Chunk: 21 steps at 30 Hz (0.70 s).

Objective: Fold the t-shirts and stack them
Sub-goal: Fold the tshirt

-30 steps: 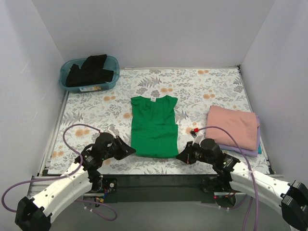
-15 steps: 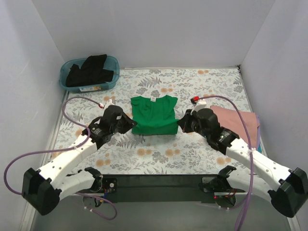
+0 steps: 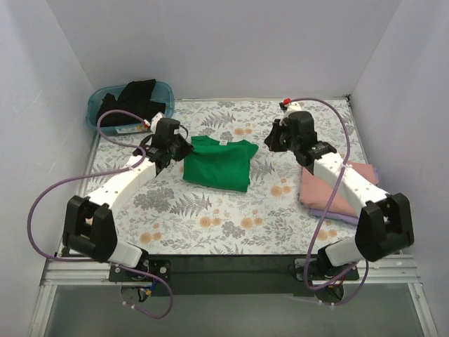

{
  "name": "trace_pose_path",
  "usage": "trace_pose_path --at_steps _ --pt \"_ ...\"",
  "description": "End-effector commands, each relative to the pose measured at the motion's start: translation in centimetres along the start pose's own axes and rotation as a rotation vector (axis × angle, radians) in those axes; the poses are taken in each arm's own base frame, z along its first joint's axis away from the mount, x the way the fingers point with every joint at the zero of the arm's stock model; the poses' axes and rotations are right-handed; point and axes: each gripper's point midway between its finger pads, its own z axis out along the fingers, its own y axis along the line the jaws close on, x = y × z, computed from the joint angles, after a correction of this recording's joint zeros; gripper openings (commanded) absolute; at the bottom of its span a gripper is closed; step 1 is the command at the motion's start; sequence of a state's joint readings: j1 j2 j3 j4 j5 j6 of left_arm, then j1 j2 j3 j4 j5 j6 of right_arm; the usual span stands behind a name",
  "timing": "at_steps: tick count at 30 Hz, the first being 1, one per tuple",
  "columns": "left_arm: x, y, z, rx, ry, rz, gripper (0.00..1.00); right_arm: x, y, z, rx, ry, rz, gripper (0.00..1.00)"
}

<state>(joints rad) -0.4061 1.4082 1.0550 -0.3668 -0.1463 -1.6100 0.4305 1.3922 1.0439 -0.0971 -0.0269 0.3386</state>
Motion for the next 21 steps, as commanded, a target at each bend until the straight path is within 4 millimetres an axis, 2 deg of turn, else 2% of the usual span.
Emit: trace_pose_path --at_steps 1,2,3,4,5,6,8,9,10,11,12,14,16,21 --pt "-3.6 -2.8 1.1 0.052 -0.08 0.016 0.0 -4.1 0.6 1.8 -0.067 -0.064 -0.033 0.01" --pt "-3.2 -2.4 2.7 0.031 -0.063 0.032 0.0 -4.0 0.5 2.5 -0.072 -0.052 -0.033 0.01" --pt "-3.2 -2.5 3.3 0.032 -0.053 0.033 0.0 -3.1 0.2 3.7 -0.085 -0.015 -0.033 0.01" --pt "-3.9 -3.0 4.0 0.037 -0.057 0.032 0.0 -3.4 0.3 4.3 -0.097 -0.018 -0.037 0.01" --pt "-3.3 -2.4 5.5 0.014 -0.032 0.05 0.0 -3.1 0.4 4.8 -0.115 -0.01 -0.045 0.01" --pt "-3.2 -2.3 6.4 0.01 -0.019 0.053 0.0 -1.9 0.5 5.9 -0.146 0.031 -0.05 0.01" --pt "-3.7 -3.3 7.7 0.029 -0.008 0.065 0.0 -1.8 1.0 6.9 -0.184 0.027 -0.058 0.01" --pt "-2.7 -2.2 9.8 -0.002 0.03 0.078 0.0 -0.7 1.1 7.7 -0.218 0.06 -0.056 0.01" --pt "-2.5 -1.7 10.5 -0.015 0.053 0.072 0.0 -0.9 1.6 8.1 -0.248 0.059 -0.07 0.01" --pt "-2.2 -1.2 12.0 -0.035 0.077 0.069 0.0 -0.6 1.9 8.5 -0.27 0.073 -0.073 0.03" --pt "-2.2 -0.6 12.6 -0.048 0.092 0.057 0.0 0.3 2.0 9.2 -0.294 0.102 -0.068 0.07" --pt "-1.5 0.3 13.5 -0.064 0.128 0.045 0.0 0.0 2.2 10.1 -0.313 0.102 -0.082 0.17" --pt "-1.1 1.7 14.3 -0.095 0.142 0.034 0.0 0.8 2.4 11.0 -0.346 0.132 -0.079 0.24" --pt "-0.5 3.2 14.7 -0.121 0.156 0.03 0.0 1.7 2.1 13.3 -0.344 0.171 -0.051 0.33"
